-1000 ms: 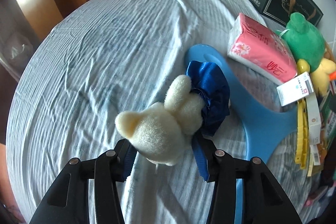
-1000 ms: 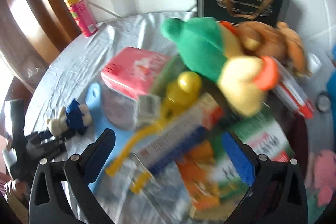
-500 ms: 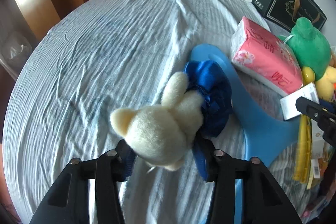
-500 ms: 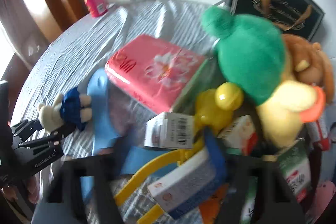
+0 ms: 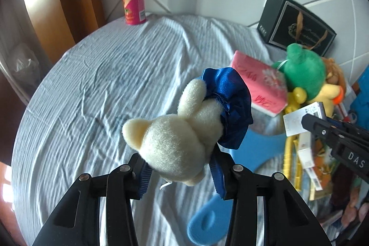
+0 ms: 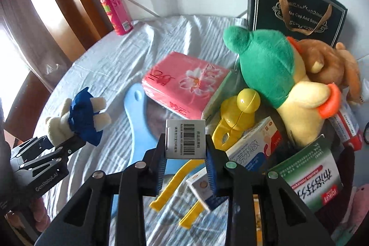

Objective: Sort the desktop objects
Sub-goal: 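Lift the bunny plush and small box and carry both toward the blue bin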

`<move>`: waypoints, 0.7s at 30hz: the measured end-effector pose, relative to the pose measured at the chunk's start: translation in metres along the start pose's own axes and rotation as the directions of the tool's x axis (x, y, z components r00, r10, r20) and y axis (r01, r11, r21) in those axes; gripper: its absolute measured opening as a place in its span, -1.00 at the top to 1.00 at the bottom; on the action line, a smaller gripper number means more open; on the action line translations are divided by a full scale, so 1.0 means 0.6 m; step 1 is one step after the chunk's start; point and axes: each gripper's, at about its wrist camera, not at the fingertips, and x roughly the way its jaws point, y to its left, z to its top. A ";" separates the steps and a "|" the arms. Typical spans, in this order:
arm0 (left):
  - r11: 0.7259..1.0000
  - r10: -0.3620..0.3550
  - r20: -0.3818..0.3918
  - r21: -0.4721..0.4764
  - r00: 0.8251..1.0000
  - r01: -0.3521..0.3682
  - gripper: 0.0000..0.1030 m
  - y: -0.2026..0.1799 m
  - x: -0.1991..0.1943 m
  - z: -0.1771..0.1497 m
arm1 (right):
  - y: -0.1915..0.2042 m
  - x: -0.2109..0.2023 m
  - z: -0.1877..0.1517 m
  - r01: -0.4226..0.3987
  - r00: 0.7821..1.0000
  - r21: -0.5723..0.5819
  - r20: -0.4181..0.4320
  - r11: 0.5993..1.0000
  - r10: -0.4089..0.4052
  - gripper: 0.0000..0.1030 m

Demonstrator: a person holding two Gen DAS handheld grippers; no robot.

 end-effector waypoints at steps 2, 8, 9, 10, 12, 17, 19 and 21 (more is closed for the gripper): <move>1.000 0.012 0.012 0.002 1.000 -0.012 0.16 -0.004 -0.016 -0.002 | 0.005 -0.020 -0.003 -0.002 1.000 -0.008 0.015 1.000 0.002 0.42; 1.000 0.022 0.039 0.010 0.999 -0.023 0.15 -0.012 -0.068 -0.011 | 0.033 -0.077 -0.006 -0.001 0.998 -0.043 0.060 0.999 0.004 0.42; 1.000 0.023 0.046 0.011 0.999 -0.023 0.15 -0.013 -0.078 -0.013 | 0.038 -0.087 -0.007 -0.002 0.998 -0.045 0.067 0.999 0.005 0.42; 1.000 0.024 0.052 0.013 0.998 -0.025 0.15 -0.015 -0.088 -0.015 | 0.043 -0.097 -0.010 -0.002 0.997 -0.047 0.074 0.999 0.005 0.42; 1.000 0.024 0.064 0.017 0.998 -0.025 0.15 -0.018 -0.109 -0.022 | 0.052 -0.122 -0.017 0.002 0.996 -0.053 0.091 0.999 0.002 0.42; 1.000 0.009 0.087 0.021 0.996 -0.011 0.15 -0.031 -0.169 -0.044 | 0.073 -0.200 -0.043 0.038 0.990 -0.076 0.141 0.996 -0.027 0.42; 1.000 0.001 0.098 0.020 0.995 -0.003 0.15 -0.038 -0.193 -0.054 | 0.079 -0.233 -0.055 0.058 0.987 -0.090 0.157 0.994 -0.043 0.42; 1.000 -0.008 0.115 0.012 0.993 0.007 0.15 -0.049 -0.222 -0.064 | 0.086 -0.265 -0.067 0.078 0.983 -0.103 0.175 0.992 -0.059 0.42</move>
